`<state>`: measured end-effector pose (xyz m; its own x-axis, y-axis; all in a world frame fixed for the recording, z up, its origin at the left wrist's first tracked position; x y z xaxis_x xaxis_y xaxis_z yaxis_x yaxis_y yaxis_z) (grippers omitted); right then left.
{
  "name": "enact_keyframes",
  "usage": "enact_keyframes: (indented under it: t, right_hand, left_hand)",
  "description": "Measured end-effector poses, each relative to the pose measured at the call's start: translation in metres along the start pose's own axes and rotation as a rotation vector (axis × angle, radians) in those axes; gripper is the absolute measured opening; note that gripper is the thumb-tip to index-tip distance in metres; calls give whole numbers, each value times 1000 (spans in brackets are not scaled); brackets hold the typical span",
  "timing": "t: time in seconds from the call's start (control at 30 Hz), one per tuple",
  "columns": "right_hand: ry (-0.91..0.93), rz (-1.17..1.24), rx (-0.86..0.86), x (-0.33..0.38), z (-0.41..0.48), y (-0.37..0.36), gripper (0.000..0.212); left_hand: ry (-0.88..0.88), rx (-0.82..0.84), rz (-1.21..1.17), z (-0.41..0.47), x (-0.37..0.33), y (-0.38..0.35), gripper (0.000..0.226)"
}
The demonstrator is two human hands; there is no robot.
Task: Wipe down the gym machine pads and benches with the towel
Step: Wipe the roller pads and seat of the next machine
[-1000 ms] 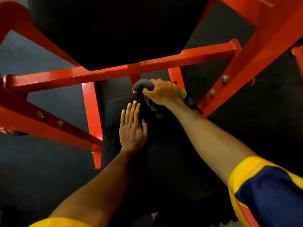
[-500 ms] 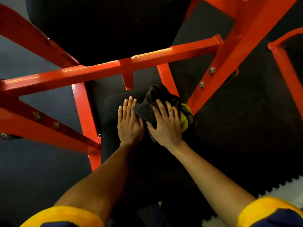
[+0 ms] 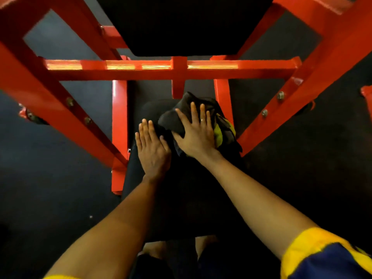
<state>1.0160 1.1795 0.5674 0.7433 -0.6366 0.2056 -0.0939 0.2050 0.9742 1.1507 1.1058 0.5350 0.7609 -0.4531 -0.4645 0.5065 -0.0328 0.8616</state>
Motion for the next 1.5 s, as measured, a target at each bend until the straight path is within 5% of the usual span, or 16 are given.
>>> enact_keyframes:
  t: [0.17, 0.37, 0.5, 0.7, 0.9, 1.1, 1.3, 1.5]
  right_hand:
    - [306, -17, 121, -47, 0, 13, 79]
    - [-46, -74, 134, -15, 90, -4, 80]
    - [208, -69, 140, 33, 59, -10, 78]
    - [492, -27, 106, -25, 13, 9, 77]
    - [195, -93, 87, 3, 104, -4, 72]
    - [418, -70, 161, 80, 113, -25, 75]
    - [211, -56, 284, -3, 137, -9, 73]
    - [293, -83, 299, 66, 136, -22, 83]
  left_hand:
    - [45, -4, 12, -6, 4, 2, 65]
    - [86, -64, 49, -13, 9, 5, 65]
    - [235, -86, -1, -13, 13, 7, 64]
    - [226, -127, 33, -12, 13, 6, 63]
    - [232, -130, 82, -12, 12, 2, 64]
    - [246, -104, 109, -11, 13, 1, 66]
    - [237, -104, 76, -10, 8, 4, 64]
    - [251, -123, 95, -9, 10, 5, 65]
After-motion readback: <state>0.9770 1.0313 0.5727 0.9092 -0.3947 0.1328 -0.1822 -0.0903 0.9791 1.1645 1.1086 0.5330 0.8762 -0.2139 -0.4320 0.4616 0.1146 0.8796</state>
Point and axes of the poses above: each hand's wrist, its own z-axis towards the middle knuckle, its own y-axis out of the back of the hand, x = y × z, the point moved 4 cm from there along z, towards the middle knuckle, and after that the axes turned 15 degrees about -x, right-handed, at the moved point
